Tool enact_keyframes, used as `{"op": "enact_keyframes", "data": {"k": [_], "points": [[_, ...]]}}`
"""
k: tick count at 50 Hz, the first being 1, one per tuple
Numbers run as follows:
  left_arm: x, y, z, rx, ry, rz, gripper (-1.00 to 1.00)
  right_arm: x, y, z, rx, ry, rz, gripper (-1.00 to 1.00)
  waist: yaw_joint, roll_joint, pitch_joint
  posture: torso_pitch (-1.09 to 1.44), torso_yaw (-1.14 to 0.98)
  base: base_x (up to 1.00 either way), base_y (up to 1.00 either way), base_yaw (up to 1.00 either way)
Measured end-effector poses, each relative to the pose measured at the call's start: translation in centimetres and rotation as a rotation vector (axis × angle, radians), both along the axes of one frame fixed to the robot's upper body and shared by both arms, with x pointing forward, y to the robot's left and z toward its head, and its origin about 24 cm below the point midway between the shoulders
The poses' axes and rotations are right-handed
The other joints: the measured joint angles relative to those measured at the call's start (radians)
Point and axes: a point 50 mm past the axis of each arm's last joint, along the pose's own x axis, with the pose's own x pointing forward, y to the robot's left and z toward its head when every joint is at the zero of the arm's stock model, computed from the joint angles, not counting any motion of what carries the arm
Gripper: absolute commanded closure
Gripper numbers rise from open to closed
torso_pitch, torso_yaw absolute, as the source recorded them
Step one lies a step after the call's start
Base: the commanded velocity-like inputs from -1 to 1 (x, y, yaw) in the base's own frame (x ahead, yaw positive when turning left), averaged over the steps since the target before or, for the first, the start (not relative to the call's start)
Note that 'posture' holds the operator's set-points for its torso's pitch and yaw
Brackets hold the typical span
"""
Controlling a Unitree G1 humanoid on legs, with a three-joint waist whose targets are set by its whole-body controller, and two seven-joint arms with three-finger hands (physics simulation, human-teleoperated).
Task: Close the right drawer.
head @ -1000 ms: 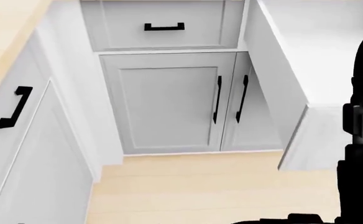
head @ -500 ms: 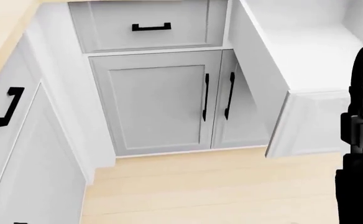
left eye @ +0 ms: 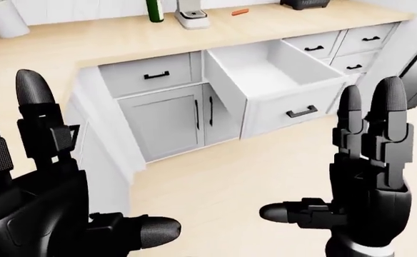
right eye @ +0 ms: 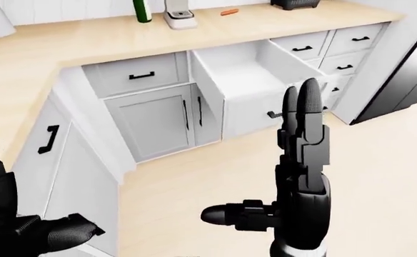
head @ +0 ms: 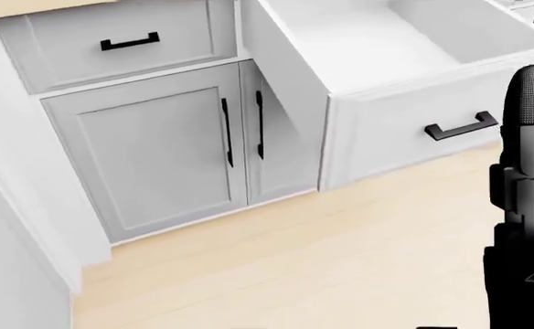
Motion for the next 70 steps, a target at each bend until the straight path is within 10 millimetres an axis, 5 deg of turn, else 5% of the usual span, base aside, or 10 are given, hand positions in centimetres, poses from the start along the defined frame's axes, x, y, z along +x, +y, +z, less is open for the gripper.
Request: {"op": "enact_keyframes", "data": {"k": [3,14,25,28,33,44,53,59,65,70], "points": [[0.0,-0.1,-0.1,-0.003,0.005,-0.005,-1.0,0.1,0.0,-0.2,-0.006,0.014,-0.001,-1.0,-0.012,-0.007,-0.013,0.0,0.0,-0.21,0.0,-0.52],[-0.2,-0.2,0.3,-0.002,-0.019,-0.01,-1.0,-0.3,0.0,0.2,-0.013,-0.017,0.0,-1.0,-0.035,-0.134,-0.024,0.0,0.0,-0.21,0.0,-0.52],[0.0,-0.4,0.1,0.005,-0.007,-0.019,-1.0,-0.4,-0.1,0.0,-0.007,-0.004,-0.006,-1.0,-0.021,-0.044,0.009,0.0,0.0,-0.21,0.0,-0.52],[-0.1,-0.3,0.1,0.005,-0.01,-0.017,-1.0,-0.3,0.0,0.0,-0.008,-0.007,-0.004,-1.0,-0.013,0.004,0.004,0.0,0.0,-0.2,0.0,-0.52],[0.1,-0.2,-0.1,0.004,0.009,-0.009,-1.0,-0.2,0.3,-0.7,-0.012,0.026,0.008,-1.0,-0.009,-0.007,0.006,0.0,0.0,-0.08,0.0,-0.4],[-0.2,-0.3,0.2,0.004,-0.017,-0.014,-1.0,-0.4,0.3,-0.3,-0.006,-0.005,0.02,-1.0,-0.026,-0.121,0.001,0.0,0.0,0.0,0.0,-0.23],[-0.3,-0.3,0.2,0.004,-0.017,-0.019,-1.0,0.1,0.1,-0.8,0.011,0.033,0.033,-1.0,-0.016,-0.056,0.014,0.0,0.0,0.0,0.0,-0.2],[-0.2,-0.3,0.2,0.006,-0.014,-0.02,-1.0,0.0,0.2,-0.9,0.01,0.037,0.034,-1.0,-0.006,0.02,0.011,0.0,0.0,0.0,0.0,-0.24],[-0.1,-0.3,0.1,-0.001,-0.014,-0.015,-1.0,0.1,0.6,-1.1,-0.006,0.042,0.044,-1.0,-0.013,-0.059,-0.022,0.0,0.0,0.01,0.0,-0.02],[0.2,-0.3,-0.2,0.002,0.012,-0.021,-1.0,0.1,0.4,-1.3,-0.004,0.047,0.034,-1.0,-0.022,-0.047,0.011,0.0,0.0,0.07,0.0,-0.12]]}}
